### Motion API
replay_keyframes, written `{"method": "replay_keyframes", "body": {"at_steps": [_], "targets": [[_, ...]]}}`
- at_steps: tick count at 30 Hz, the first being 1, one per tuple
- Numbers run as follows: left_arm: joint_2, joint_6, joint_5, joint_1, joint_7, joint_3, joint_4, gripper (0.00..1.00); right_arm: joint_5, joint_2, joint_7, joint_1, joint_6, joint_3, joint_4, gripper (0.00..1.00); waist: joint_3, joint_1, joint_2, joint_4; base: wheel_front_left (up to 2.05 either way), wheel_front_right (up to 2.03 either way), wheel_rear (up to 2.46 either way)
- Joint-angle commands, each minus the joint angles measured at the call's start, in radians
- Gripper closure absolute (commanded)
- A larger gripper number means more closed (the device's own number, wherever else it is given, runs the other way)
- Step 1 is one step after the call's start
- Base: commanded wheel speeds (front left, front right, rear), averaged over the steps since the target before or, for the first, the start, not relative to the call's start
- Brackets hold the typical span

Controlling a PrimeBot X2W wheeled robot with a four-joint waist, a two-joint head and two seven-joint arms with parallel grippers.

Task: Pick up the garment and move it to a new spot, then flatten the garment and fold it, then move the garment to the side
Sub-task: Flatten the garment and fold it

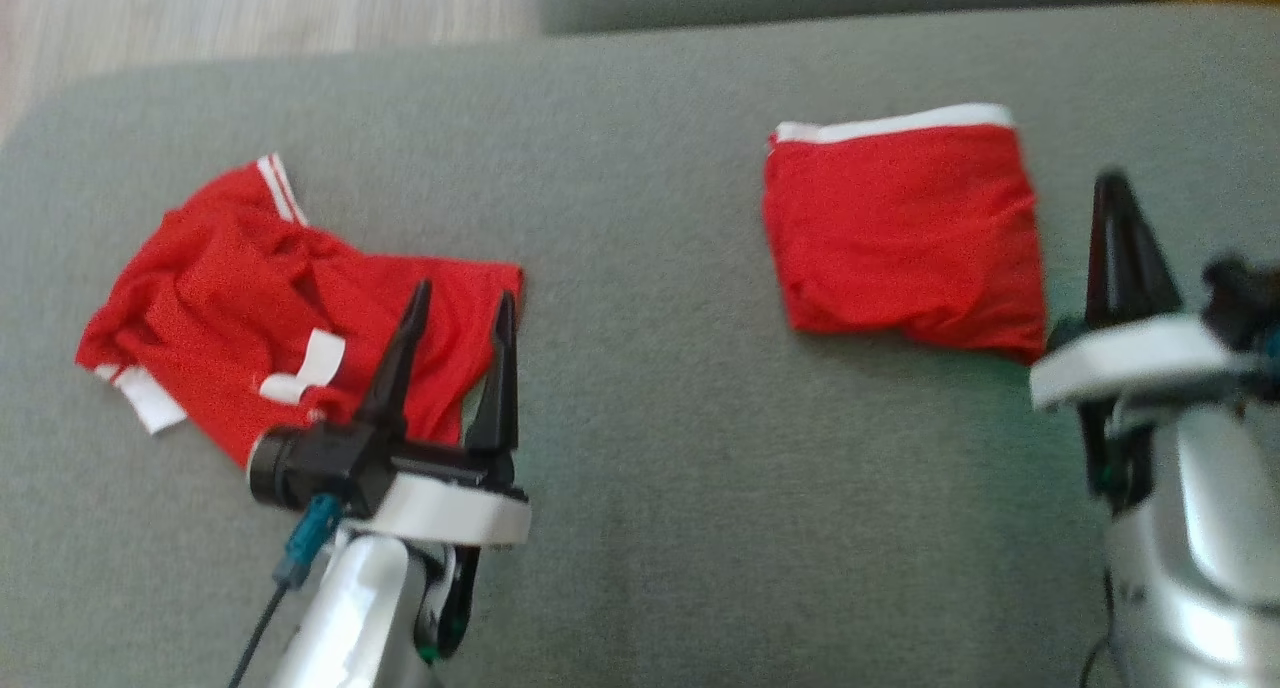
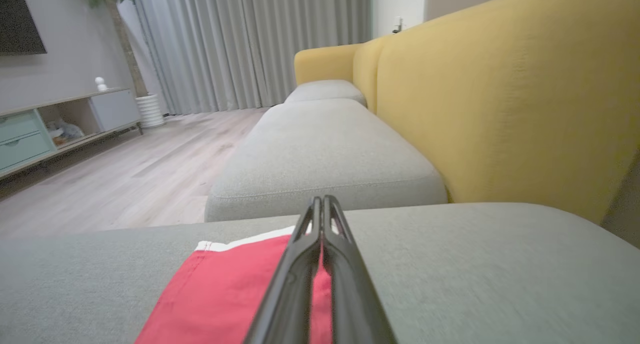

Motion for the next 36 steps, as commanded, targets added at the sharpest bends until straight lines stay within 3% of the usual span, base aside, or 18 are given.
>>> {"method": "replay_keyframes", "body": {"at_steps": [1,10,20,30,33,36], "targets": [[0.004,0.001,0.0,-0.05,-0.005,0.022,-0.034,0.0,-0.009,-0.017,0.012,-0.071,-0.001,0.014,-0.004,1.0,0.079,-0.0002,0.0,0.053,0.0,0.0,0.0],[0.004,0.005,-0.017,-0.118,-0.005,-0.02,-0.029,0.0,-0.078,-0.059,0.032,-0.343,-0.001,-0.065,0.311,1.0,0.183,-0.0002,0.0,0.132,0.0,0.0,0.0],[0.004,0.017,-0.024,-0.148,-0.005,-0.04,-0.026,0.0,-0.182,-0.067,-0.019,-0.426,-0.001,-0.126,0.595,1.0,0.199,-0.0002,0.0,0.147,0.0,0.0,0.0],[0.004,0.019,-0.015,-0.123,-0.005,-0.021,-0.017,0.0,-0.145,0.0,-0.095,-0.451,-0.001,0.047,0.583,1.0,0.144,-0.0002,0.0,0.114,0.0,0.0,0.0],[0.004,0.018,-0.016,-0.119,-0.005,-0.021,-0.014,0.0,-0.102,0.001,-0.096,-0.424,-0.001,0.131,0.63,1.0,0.136,-0.0002,0.0,0.114,0.0,0.0,0.0],[0.004,0.018,-0.018,-0.117,-0.005,-0.023,-0.008,0.0,-0.081,0.001,-0.096,-0.417,-0.001,0.15,0.694,1.0,0.125,-0.0002,0.0,0.111,0.0,0.0,0.0]]}}
